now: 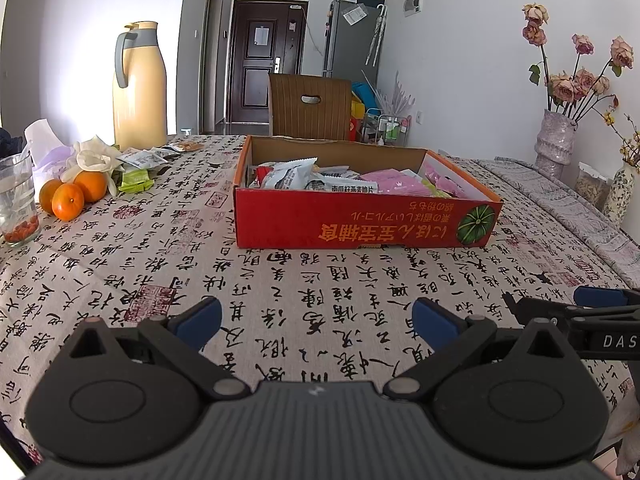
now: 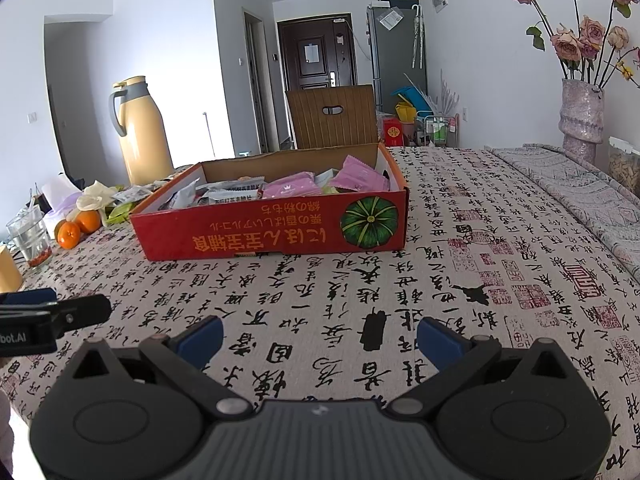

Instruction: Organize snacks

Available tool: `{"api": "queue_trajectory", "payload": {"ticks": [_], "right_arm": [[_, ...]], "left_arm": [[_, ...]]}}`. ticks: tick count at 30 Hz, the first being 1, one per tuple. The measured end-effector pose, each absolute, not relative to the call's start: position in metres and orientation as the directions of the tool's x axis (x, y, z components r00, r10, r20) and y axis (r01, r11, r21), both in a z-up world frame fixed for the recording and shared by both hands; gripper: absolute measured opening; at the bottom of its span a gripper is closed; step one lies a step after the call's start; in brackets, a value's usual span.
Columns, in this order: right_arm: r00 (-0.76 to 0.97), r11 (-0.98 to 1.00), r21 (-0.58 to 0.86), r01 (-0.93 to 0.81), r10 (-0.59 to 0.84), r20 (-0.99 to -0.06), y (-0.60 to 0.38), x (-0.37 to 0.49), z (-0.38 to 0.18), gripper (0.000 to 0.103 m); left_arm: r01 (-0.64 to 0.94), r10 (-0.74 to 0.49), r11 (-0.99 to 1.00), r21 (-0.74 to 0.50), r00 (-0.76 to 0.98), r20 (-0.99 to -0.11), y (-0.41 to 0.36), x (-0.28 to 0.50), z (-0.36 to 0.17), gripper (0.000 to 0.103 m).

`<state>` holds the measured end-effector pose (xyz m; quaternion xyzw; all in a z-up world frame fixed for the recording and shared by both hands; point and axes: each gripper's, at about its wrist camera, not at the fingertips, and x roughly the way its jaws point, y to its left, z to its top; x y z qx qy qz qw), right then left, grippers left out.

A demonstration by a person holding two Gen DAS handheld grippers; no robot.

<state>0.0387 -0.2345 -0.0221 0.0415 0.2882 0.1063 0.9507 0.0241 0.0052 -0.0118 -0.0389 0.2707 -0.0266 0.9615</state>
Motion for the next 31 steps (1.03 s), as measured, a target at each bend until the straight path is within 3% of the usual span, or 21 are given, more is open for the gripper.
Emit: {"api": "queue_trajectory", "payload": {"ticks": [31], "right_arm": [[0.803, 0.974, 0.140, -0.176, 0.224, -0.552, -0.2361, 0.0376, -0.0279, 0.103]], "left_arm": [[0.035, -0.082, 0.994, -0.101, 0.852, -0.517, 0.0032, 0.0217, -0.0131, 0.103]]}}
